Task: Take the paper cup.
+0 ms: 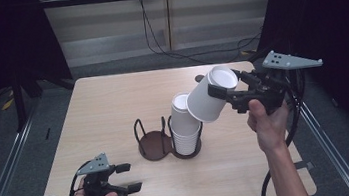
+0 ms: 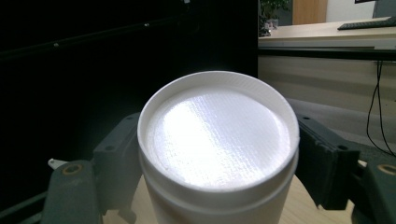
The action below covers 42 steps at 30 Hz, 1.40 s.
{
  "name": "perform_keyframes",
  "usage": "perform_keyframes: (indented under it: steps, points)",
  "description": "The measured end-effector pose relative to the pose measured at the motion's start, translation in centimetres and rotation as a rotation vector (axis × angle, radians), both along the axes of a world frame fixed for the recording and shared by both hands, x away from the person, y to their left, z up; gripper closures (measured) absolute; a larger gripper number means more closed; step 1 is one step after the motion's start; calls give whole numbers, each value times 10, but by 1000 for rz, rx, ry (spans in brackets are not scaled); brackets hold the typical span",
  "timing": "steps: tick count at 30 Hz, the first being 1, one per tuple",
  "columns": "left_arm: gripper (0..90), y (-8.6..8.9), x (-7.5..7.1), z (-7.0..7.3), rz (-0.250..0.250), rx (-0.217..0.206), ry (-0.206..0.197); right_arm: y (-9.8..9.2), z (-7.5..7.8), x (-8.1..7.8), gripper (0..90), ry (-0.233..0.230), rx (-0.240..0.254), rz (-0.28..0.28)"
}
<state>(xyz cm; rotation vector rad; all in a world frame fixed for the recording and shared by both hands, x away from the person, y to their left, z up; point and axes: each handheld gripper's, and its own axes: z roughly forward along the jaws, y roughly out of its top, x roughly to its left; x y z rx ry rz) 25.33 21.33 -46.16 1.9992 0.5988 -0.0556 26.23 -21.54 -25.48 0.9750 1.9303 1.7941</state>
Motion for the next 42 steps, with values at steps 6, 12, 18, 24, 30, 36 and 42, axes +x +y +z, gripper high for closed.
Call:
perform_keyframes:
  steps: [6, 12, 18, 24, 30, 36, 42]
  points:
    - [172, -9, 0, 4, -10, 12, -18, -3, -5, -9, 251, 32, -28, -2]
    - [168, -14, 2, 10, -12, 2, -32, -5, -9, -18, 251, 46, -39, 5]
    - [162, -22, 11, 26, -27, -46, -70, -2, -16, -25, 252, 66, -52, 8]
    - [208, -33, 11, 37, -53, -82, -110, 5, -29, -26, 252, 81, -58, 33]
    - [162, -48, 12, 42, -98, -93, -139, 14, -43, -26, 252, 93, -71, 60]
    - [160, -62, 15, 54, -143, -116, -165, 20, -53, -26, 252, 109, -87, 81]
    - [160, -76, 16, 63, -168, -132, -179, 29, -63, -24, 252, 120, -91, 114]
